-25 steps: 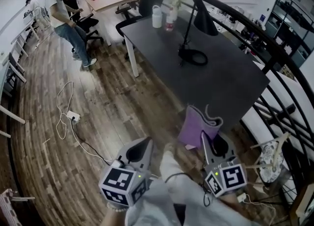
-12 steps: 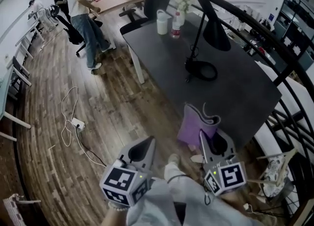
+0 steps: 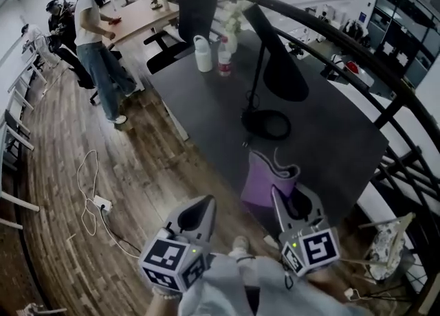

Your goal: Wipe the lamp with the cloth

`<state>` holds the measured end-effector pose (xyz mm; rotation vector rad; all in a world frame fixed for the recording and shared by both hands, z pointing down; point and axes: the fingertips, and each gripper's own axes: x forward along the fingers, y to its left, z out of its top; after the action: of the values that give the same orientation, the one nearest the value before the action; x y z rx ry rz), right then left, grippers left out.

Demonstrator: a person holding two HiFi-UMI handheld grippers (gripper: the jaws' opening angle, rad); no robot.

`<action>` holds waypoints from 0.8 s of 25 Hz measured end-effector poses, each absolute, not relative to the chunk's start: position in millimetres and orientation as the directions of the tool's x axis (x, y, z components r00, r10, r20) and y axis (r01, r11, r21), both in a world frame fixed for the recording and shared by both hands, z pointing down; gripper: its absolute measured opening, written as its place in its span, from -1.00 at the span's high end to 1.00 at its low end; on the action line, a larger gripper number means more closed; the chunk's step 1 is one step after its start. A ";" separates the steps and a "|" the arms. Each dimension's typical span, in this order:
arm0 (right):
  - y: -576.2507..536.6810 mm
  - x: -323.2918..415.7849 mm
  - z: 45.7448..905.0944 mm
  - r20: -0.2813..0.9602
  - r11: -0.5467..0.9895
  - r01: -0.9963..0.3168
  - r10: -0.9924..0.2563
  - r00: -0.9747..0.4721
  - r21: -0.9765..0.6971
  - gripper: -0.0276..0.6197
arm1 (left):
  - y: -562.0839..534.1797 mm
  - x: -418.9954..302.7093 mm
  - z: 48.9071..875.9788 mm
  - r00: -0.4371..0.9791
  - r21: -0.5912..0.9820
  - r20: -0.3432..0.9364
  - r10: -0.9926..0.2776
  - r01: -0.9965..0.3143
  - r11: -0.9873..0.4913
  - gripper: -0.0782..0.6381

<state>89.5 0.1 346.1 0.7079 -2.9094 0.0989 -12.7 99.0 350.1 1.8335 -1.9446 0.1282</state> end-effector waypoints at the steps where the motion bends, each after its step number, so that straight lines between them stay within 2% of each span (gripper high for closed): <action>1: -6.1 89.5 343.9 0.155 0.883 -0.468 -0.459 -0.875 -0.028 0.64 | 91.3 -13.8 347.9 0.003 0.242 0.390 -0.921 -0.965 0.100 0.77; 5: -27.2 93.0 340.1 0.147 0.865 -0.500 -0.491 -0.859 -0.034 0.64 | 66.0 -16.5 342.9 0.035 0.230 0.361 -0.932 -0.972 0.053 0.77; 20: -72.6 94.8 343.8 0.147 0.795 -0.606 -0.601 -0.785 0.019 0.64 | -12.4 -22.8 361.0 0.186 0.255 0.382 -0.905 -0.963 -0.090 0.77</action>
<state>94.8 -72.6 343.8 0.9595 -2.8374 0.0445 -22.8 -12.4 361.0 2.0263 -1.7484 0.1738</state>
